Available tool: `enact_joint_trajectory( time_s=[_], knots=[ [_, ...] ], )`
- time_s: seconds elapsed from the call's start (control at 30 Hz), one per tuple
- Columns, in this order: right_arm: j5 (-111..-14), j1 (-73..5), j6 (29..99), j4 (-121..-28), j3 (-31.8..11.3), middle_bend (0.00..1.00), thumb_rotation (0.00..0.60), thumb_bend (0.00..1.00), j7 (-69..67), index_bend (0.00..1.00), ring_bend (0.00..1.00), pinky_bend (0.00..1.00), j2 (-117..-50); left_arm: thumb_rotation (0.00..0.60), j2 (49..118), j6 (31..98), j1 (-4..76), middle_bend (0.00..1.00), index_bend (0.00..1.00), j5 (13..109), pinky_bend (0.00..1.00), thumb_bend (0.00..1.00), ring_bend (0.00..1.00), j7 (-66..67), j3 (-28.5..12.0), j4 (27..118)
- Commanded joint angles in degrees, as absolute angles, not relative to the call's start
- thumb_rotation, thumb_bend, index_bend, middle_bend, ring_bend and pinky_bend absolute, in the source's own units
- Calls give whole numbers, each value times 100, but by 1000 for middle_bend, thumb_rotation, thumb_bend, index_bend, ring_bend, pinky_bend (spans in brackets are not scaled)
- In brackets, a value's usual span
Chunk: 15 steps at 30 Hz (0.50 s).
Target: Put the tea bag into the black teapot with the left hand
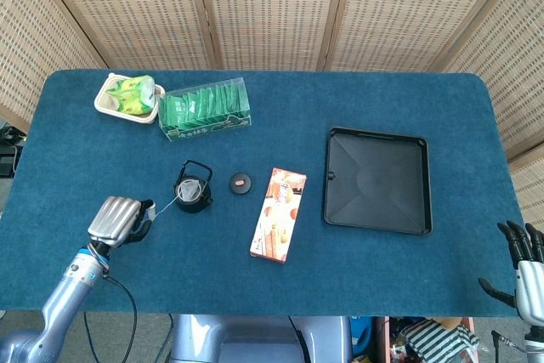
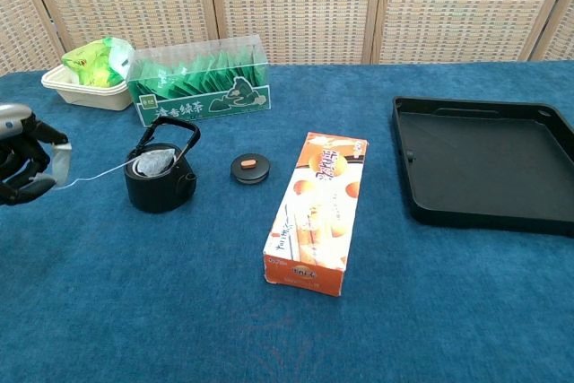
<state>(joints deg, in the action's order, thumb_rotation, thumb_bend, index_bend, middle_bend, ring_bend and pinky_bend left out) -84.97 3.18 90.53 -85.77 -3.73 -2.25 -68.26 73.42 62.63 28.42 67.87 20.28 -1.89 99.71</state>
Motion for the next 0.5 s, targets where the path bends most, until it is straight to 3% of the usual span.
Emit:
enact_joint_trajectory(
  time_s=[0.03,0.27,0.5],
  knots=[
    [-8499,317,9053,-8574,-373,197,600,19,-231,157,11,123,-6829,600,7325,6240,2848,774,654,6684,694,534,739,2191,-167,10055],
    [-8494,322,9066,-8563,-381,197,600,18,-235,157,11,123,-6834,600,7127,5958,2989,763,490,6376,694,533,729,2520,-137,10328],
    [-8495,311,9052,-8530,-388,197,600,19,-278,157,11,123,-6839,600,6841,5491,3244,758,202,5840,694,534,725,2892,-40,10662]
  ],
)
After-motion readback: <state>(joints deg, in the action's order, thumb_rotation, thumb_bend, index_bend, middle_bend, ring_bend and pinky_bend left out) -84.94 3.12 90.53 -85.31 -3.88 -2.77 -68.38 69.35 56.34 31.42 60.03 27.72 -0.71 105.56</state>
